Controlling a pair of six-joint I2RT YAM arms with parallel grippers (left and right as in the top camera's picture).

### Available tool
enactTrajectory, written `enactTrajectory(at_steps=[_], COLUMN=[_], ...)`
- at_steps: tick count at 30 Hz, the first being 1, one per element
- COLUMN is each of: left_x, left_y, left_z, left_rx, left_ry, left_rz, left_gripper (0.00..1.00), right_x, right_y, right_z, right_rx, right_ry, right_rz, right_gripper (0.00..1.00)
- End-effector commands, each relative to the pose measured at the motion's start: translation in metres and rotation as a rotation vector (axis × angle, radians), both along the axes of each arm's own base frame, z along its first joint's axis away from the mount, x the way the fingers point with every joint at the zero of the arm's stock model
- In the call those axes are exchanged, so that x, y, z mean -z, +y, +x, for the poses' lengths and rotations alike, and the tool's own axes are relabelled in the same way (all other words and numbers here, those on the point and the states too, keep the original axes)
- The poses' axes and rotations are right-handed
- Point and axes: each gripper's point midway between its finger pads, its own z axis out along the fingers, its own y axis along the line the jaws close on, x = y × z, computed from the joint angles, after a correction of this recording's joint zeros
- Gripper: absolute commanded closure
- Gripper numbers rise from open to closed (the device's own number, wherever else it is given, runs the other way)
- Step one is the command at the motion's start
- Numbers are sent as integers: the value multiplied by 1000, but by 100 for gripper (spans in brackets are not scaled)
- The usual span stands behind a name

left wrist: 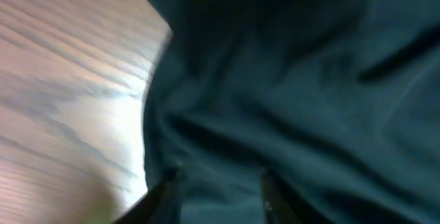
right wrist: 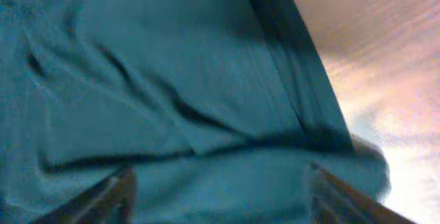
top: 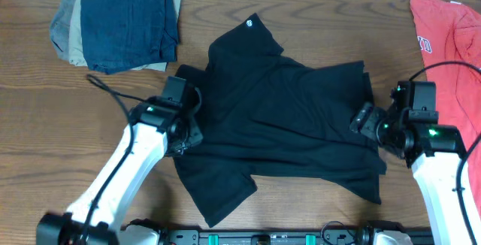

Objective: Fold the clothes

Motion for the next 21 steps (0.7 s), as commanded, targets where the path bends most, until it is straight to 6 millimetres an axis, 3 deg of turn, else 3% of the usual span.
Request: enactTrajectory(at_steps=[1, 4, 6, 9, 17, 21], left_x=[14, 21, 22, 21, 30, 38], left_y=[-16, -21, -25, -32, -56, -55], left_z=[-20, -34, -42, -55, -78, -85], left_rx=[89, 125, 157, 168, 234, 207], left_ry=[114, 183, 210, 241, 249, 266], left_rz=[-45, -21, -10, 7, 31, 32], left_gripper=[77, 94, 94, 94, 94, 94], right_x=[11, 22, 30, 40, 79, 95], right_y=[6, 9, 8, 7, 14, 16], right_z=[18, 37, 48, 68, 103, 108], right_rx=[-50, -91, -96, -104, -186, -190], right_ry=[-7, -11, 4, 26, 123, 159], right_rz=[1, 4, 3, 2, 29, 45], right_gripper=[50, 73, 87, 96, 99, 99])
